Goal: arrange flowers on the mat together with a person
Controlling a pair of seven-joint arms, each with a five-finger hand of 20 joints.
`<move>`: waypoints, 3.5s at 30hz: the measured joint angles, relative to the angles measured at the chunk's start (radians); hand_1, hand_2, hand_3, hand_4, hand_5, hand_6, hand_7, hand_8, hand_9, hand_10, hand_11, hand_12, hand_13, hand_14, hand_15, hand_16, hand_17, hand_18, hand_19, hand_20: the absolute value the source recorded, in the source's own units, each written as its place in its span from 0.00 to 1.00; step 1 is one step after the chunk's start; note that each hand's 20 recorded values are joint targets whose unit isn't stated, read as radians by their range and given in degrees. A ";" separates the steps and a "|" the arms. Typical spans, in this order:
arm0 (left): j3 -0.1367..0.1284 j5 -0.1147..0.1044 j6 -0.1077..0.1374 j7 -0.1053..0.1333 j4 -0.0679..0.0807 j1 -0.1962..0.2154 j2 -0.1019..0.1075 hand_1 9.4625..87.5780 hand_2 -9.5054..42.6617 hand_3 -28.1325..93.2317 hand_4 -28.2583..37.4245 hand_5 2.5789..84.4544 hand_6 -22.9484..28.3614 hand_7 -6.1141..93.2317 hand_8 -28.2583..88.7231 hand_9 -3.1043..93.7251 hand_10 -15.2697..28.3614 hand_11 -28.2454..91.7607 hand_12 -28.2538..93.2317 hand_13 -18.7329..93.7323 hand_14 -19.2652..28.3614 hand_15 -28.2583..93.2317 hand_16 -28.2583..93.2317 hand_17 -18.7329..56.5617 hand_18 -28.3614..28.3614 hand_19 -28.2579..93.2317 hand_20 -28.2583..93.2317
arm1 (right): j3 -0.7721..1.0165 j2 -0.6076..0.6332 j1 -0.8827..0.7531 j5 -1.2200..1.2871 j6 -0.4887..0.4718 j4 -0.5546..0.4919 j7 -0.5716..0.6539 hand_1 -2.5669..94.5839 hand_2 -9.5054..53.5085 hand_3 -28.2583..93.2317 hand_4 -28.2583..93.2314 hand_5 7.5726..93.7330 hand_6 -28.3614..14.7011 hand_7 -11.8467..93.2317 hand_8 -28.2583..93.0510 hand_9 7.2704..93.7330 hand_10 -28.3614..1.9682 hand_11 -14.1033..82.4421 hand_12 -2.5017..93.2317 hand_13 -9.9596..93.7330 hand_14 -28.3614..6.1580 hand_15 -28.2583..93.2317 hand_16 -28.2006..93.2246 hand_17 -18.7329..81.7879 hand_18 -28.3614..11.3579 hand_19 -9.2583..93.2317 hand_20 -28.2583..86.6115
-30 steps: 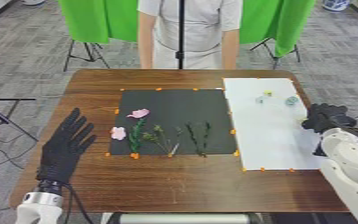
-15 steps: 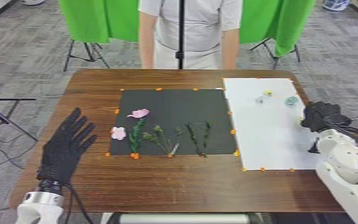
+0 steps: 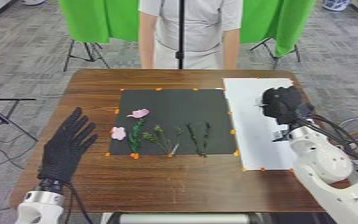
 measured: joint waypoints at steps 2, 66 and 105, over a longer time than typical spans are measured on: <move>0.003 0.000 0.000 -0.001 0.000 -0.001 0.000 0.19 0.12 0.84 0.02 0.27 0.47 0.22 0.17 0.22 0.57 0.33 0.35 0.31 0.64 0.34 0.28 0.08 0.84 0.55 0.35 | -0.066 -0.016 0.055 0.006 -0.011 -0.006 -0.052 0.53 0.00 0.92 0.00 0.77 0.72 0.53 0.19 0.93 0.73 0.39 0.54 0.83 0.67 0.75 0.45 0.47 0.29 0.81 0.59; 0.042 -0.001 -0.023 -0.029 0.033 -0.062 0.019 0.19 0.12 0.84 0.02 0.27 0.47 0.22 0.17 0.22 0.57 0.33 0.35 0.31 0.65 0.35 0.28 0.08 0.84 0.55 0.35 | -0.566 -0.469 0.441 -0.212 -0.076 0.304 -0.173 0.49 0.00 0.91 0.00 0.62 0.72 0.54 0.17 0.83 0.74 0.32 0.51 0.75 0.69 0.75 0.48 0.43 0.29 0.78 0.61; 0.000 0.000 -0.004 -0.003 -0.001 0.001 -0.033 0.19 0.12 0.84 0.02 0.27 0.47 0.22 0.17 0.22 0.57 0.33 0.35 0.31 0.65 0.35 0.28 0.08 0.84 0.55 0.35 | 0.683 -0.266 -0.460 1.321 -0.308 -0.434 -0.147 0.19 0.27 0.95 0.05 0.42 0.49 0.23 0.16 0.42 0.40 0.32 0.26 0.44 0.40 0.55 0.38 0.30 0.15 0.60 0.51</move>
